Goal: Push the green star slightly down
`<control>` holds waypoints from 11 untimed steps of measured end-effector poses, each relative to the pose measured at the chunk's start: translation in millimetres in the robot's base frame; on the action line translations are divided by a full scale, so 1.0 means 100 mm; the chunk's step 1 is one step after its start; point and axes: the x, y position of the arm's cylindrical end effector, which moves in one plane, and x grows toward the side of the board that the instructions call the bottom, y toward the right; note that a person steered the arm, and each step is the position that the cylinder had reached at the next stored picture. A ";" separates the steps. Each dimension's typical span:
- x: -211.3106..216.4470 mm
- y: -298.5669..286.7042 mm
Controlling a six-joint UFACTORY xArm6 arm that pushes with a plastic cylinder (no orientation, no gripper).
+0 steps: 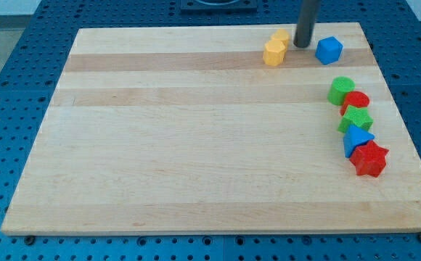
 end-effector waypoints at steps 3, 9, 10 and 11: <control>0.18 -1.53; 0.42 -3.83; 0.34 -3.70; 0.32 -2.96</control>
